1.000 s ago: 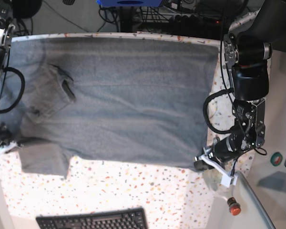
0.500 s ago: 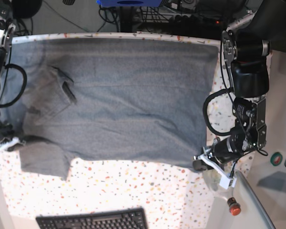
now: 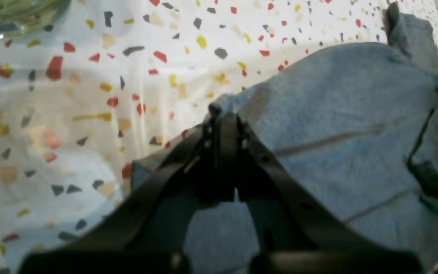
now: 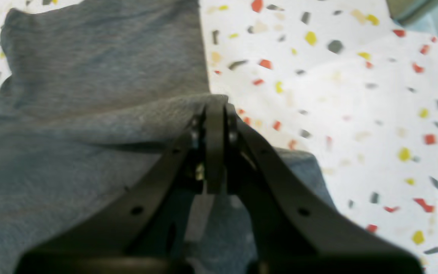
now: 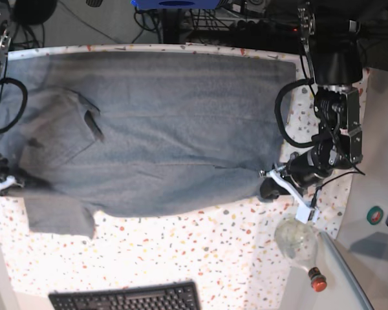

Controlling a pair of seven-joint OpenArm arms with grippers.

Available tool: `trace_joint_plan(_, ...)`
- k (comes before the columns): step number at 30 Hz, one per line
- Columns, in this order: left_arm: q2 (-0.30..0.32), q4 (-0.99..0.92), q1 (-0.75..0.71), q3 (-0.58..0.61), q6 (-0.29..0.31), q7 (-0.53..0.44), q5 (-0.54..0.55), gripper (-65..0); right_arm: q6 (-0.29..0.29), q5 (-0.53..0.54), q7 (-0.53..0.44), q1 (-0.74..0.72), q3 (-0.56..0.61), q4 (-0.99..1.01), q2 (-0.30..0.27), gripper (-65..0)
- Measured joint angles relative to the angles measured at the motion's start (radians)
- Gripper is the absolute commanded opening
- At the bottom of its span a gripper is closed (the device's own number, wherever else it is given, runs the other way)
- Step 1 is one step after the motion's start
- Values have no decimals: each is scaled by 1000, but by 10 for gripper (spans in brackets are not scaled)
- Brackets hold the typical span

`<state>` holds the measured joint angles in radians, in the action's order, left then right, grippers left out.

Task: Layout the t-shirt on the table in an organized manner, then fold the t-shirt properly
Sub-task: 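Grasp the hem with both grippers and fold it up toward the collar, then lay the folded hem down and open both grippers, withdrawing them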

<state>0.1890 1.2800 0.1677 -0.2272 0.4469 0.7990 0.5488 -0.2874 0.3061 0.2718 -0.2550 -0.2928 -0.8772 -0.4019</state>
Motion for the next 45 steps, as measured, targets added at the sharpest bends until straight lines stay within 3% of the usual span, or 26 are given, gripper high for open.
trace_joint_plan(6,3,158,-103,-151,2,105,-10,-650,-2,5,-3,87,-1,-110,3,-650)
trace_joint_plan(10,-6,198,-159,-138,4,101,-1,-650,-5,8,1,157,-10,-213,4,-650)
trace_joint_plan(13,-8,218,-221,-143,10,107,0,-650,-11,7,4,217,-87,-271,16,-650)
trace_joint_plan(20,-3,288,-281,-144,10,103,2,-650,-8,8,117,265,-168,-290,14,-650)
trace_joint_plan(27,-3,298,-320,-145,8,101,-1,-650,-5,8,128,402,-174,-399,50,-650)
trace_joint_plan(36,-2,290,-332,-145,7,100,-9,-650,-5,9,122,426,-174,-406,77,-650)
trace_joint_plan(41,-6,288,-332,-137,8,96,-139,-650,-5,5,123,440,-174,-406,79,-650)
trace_joint_plan(45,-11,287,-325,-136,10,95,-161,-650,-5,7,125,450,-174,-406,82,-650)
